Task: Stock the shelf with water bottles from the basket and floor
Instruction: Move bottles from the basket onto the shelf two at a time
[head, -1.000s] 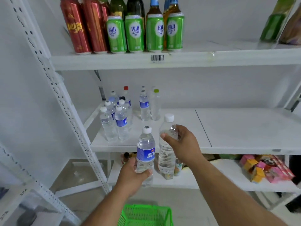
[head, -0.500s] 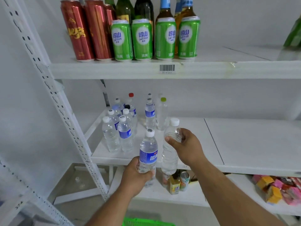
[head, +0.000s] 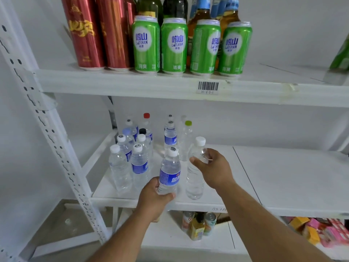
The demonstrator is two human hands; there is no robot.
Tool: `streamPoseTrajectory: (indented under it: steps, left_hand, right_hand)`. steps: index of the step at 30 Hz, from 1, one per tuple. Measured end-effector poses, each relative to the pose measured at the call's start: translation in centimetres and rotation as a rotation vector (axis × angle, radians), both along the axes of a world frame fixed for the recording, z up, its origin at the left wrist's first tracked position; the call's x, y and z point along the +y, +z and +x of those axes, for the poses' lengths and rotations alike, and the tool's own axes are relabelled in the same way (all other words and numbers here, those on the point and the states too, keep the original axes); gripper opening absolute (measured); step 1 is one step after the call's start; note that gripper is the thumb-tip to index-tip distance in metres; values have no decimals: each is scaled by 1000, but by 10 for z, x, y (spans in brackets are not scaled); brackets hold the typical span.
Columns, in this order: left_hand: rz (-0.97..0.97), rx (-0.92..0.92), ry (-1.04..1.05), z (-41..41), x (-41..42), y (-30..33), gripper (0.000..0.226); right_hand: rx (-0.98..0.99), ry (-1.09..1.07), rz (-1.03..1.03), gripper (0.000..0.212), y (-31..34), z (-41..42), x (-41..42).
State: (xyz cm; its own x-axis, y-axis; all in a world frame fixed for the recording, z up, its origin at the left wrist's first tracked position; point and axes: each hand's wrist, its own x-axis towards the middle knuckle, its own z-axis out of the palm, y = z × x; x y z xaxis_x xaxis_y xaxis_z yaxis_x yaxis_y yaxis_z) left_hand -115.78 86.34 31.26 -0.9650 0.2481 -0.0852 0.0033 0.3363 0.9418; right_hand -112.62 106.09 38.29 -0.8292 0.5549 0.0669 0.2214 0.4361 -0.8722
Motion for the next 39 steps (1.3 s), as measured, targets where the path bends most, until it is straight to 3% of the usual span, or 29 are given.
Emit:
streamPoseTrajectory:
  steps: [10,15,20,31,39]
  left_hand:
    - [-60,-33,55,-58,38,-16,42]
    - [-77,-56,86,-94,61,-33,58]
    - [-77,-62,114,-124,79,-46,61]
    - [-41,-60,140,-168,101,-60,62]
    - [-28,-25,129,-184,105,-64,58]
  right_hand:
    - [-29,55,-18,59,-17,-67,36]
    - [-69,94,8,63,-29,-103,50]
    - [-70,102,-20,68,-48,-130,62]
    - [-72,119,-22,54,-70,-159,74]
    - [-60,117,-38,56,-71,-168,71]
